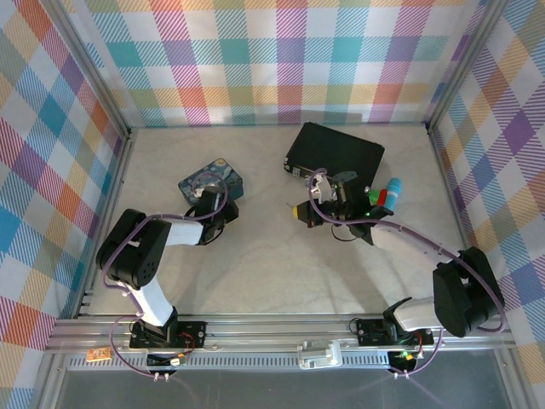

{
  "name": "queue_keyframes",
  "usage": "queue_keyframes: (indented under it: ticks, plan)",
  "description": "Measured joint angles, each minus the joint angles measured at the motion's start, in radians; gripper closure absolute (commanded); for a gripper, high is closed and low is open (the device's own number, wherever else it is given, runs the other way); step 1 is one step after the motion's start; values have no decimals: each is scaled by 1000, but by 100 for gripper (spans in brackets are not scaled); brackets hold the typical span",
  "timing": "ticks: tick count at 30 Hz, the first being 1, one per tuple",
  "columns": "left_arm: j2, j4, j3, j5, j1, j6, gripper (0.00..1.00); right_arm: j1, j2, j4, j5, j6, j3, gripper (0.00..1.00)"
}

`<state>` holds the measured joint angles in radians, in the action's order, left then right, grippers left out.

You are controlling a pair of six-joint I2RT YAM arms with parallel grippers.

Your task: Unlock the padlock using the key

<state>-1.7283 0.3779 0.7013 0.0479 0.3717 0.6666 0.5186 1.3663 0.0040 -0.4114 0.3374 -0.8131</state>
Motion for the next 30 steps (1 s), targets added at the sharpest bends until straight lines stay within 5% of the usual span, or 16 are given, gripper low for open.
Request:
queue_keyframes:
  ticks: [14, 30]
  plan:
    - [103, 51, -43, -244, 0, 301, 100, 0, 68, 124, -39, 113, 37, 100]
    - [127, 503, -216, -404, 16, 524, 100, 87, 334, 410, -142, 289, 53, 100]
